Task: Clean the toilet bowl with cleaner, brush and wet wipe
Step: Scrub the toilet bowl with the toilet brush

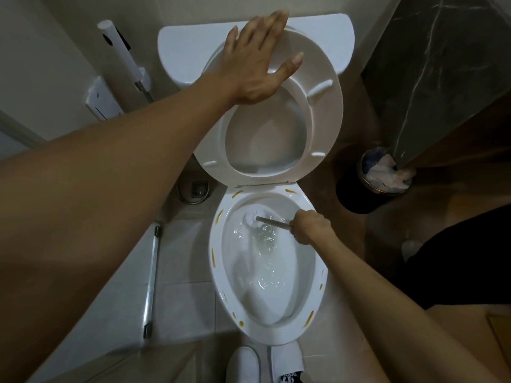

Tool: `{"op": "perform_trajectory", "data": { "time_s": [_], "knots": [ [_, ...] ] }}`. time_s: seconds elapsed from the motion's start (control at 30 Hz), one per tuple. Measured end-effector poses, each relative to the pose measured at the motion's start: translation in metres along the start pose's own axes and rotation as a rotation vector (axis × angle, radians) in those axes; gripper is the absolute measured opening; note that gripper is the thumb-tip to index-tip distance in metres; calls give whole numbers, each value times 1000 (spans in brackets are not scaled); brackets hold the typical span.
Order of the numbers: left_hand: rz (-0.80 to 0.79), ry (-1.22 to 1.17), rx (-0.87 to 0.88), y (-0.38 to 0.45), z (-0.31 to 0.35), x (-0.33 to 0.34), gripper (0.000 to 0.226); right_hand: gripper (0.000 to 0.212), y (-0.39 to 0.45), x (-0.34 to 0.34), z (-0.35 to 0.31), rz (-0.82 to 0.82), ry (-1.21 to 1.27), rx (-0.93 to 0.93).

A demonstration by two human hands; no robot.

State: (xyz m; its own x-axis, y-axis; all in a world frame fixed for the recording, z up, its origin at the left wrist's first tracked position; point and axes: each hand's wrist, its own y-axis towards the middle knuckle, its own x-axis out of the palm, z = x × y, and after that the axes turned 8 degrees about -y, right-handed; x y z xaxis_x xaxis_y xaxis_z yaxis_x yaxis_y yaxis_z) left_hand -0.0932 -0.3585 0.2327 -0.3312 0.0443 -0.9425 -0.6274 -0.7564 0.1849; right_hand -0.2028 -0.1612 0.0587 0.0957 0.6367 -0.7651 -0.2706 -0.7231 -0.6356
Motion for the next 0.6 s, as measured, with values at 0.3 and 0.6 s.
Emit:
{"op": "perform_trajectory", "data": {
  "time_s": [0.3, 0.6],
  "knots": [
    [-12, -12, -12, -1, 1, -1, 73, 25, -13, -13, 10, -129, -99, -89],
    [-15, -12, -4, -1, 1, -1, 73, 27, -41, 56, 35, -204, 129, -2]
  ]
}}
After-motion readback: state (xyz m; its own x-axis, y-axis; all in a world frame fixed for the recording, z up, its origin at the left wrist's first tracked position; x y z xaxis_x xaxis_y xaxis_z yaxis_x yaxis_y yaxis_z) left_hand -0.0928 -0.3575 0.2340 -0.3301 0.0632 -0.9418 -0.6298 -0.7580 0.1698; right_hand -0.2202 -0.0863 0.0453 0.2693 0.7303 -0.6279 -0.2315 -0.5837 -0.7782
